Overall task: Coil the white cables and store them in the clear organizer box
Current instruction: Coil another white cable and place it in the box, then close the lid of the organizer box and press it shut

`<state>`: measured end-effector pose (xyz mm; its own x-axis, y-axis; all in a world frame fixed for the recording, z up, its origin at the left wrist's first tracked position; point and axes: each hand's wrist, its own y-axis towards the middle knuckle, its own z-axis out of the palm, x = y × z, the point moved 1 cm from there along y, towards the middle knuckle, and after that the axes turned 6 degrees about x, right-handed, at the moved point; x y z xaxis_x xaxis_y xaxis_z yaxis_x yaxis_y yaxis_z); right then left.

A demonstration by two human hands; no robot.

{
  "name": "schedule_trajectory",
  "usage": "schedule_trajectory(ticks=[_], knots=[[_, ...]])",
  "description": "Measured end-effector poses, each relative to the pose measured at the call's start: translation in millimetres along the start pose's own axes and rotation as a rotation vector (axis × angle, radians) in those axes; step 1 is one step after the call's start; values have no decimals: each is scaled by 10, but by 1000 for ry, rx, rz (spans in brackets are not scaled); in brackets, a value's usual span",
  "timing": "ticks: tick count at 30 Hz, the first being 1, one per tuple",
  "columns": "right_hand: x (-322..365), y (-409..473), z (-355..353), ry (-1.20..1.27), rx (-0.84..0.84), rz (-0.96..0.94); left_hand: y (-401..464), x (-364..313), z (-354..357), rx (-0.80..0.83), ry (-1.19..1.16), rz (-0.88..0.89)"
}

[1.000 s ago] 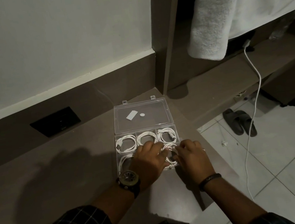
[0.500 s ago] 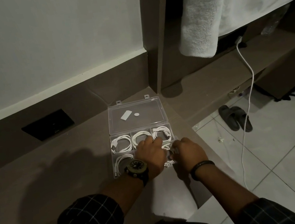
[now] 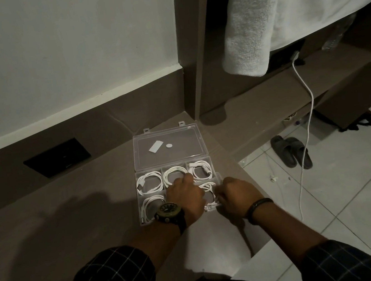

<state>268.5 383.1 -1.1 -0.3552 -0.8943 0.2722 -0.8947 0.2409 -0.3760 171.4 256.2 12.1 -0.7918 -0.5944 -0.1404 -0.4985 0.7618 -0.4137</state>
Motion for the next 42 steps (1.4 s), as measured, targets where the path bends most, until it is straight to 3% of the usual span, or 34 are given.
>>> schedule_trajectory(ticks=[3, 6, 10, 13, 17, 20, 25, 29, 33, 35, 36, 39, 42], knots=[[-10, 88, -74, 52, 50, 24, -3, 16, 3, -18, -18, 3], [-20, 115, -43, 233, -22, 83, 0, 32, 16, -11, -34, 18], [-13, 15, -94, 789, -253, 194, -18, 63, 17, -26, -59, 21], [-79, 194, -277, 1061, -302, 293, -63, 97, 45, -107, -100, 83], [-53, 616, -492, 966, -209, 330, -87, 169, 111, -433, -151, 259], [-5, 835, -522, 906, -212, 345, -122, 181, 100, -399, -158, 290], [-78, 1023, -371, 992, -200, 402, -62, 198, 113, -378, -359, 158], [-144, 1076, -266, 1123, -168, 393, -137, 302, 51, -627, -482, 104], [-104, 991, -300, 1216, -208, 332, -129, 819, -108, -780, -480, -306], [-85, 948, -312, 1230, -246, 301, -70, 1118, -194, -761, -686, -520], [-73, 924, -317, 1227, -259, 286, -62, 1225, -279, -739, -914, -570], [-7, 819, -375, 1219, -272, 240, -46, 1448, -342, -628, -1712, -447], [87, 663, -451, 1212, -296, 189, -206, 1473, -321, -479, -1748, -376]])
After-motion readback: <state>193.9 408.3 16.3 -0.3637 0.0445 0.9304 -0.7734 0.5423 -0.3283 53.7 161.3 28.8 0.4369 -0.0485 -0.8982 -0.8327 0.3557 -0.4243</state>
